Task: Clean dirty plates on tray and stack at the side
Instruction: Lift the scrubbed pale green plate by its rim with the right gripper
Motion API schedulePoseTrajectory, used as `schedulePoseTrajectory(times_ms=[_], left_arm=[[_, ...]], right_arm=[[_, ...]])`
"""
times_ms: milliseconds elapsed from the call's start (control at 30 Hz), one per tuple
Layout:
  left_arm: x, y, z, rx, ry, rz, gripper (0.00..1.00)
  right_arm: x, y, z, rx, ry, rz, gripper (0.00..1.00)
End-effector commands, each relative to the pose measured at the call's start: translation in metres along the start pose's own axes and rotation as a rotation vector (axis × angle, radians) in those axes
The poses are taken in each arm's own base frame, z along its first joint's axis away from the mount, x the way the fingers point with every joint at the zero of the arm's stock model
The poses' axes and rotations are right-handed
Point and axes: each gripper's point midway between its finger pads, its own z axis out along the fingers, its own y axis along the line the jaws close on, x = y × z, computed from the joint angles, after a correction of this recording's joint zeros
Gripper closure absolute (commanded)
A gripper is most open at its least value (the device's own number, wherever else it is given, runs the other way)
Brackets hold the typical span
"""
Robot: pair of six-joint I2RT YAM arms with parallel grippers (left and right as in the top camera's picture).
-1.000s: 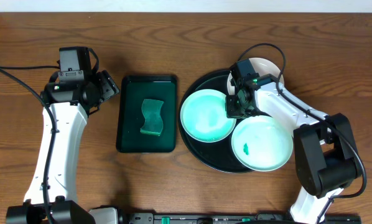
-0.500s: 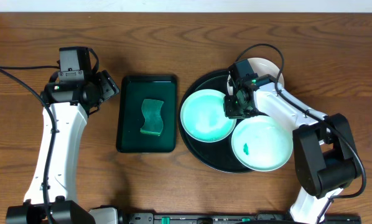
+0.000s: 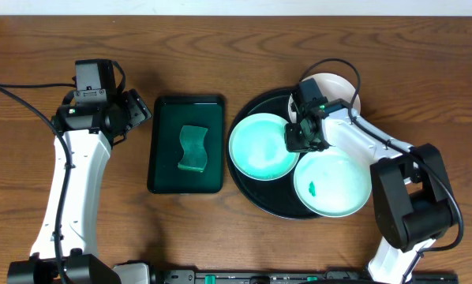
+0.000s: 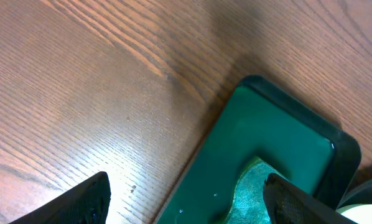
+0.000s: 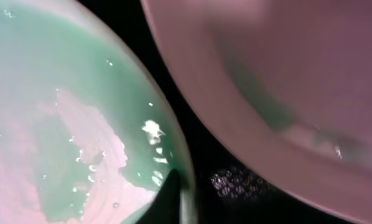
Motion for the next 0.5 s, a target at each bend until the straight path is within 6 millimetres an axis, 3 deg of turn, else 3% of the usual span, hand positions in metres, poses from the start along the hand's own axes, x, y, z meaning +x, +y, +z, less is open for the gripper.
schedulePoseTrajectory(times_ms=[0,133,467], left_arm=[[-0.005,0.001,-0.004,-0.006,-0.014,-0.002,0.21],[-0.005,0.001,-0.004,-0.006,-0.014,-0.002,0.21],[-0.005,0.001,-0.004,-0.006,-0.014,-0.002,0.21]], right_arm=[[0.005,0.006,-0.002,-0.022,0.006,-0.014,0.99],[-0.001,0.007,-0.008,-0.025,-0.006,-0.009,0.99],[-0.014,0.0,-0.046,-0.06,-0.032,0.035,0.99]])
